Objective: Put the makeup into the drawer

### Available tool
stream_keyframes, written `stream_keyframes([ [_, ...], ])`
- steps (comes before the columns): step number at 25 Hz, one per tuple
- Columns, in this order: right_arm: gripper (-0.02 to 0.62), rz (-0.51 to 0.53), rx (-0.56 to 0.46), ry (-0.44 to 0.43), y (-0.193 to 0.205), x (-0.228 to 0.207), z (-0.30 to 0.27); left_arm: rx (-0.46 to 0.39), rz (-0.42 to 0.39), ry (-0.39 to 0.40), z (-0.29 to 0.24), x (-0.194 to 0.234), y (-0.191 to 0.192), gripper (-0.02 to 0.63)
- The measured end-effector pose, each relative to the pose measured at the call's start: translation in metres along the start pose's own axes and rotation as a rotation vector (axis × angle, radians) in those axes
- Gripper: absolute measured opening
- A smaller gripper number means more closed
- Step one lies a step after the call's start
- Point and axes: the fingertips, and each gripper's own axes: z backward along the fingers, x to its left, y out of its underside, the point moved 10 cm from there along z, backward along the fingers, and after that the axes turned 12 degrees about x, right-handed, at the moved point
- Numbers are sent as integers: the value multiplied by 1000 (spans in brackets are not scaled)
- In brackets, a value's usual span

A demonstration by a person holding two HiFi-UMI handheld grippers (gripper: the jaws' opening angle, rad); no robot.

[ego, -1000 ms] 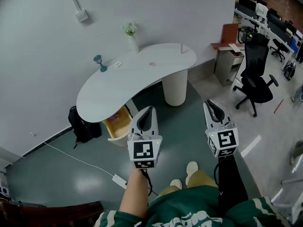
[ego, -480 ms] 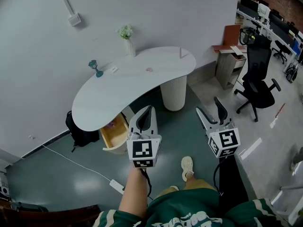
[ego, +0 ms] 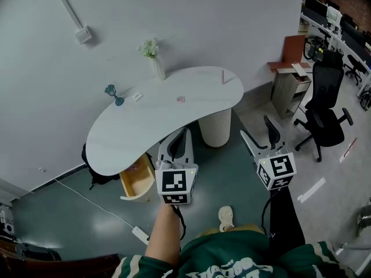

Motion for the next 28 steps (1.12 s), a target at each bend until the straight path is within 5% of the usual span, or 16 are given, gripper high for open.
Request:
stream_keyframes([
  [13, 371, -3, 18, -9, 1, -59, -51, 4, -7, 11, -75, -13, -20, 0],
  [28, 355, 28, 59, 35, -5, -81, -181, -13, 10, 47, -197, 57, -18, 0],
])
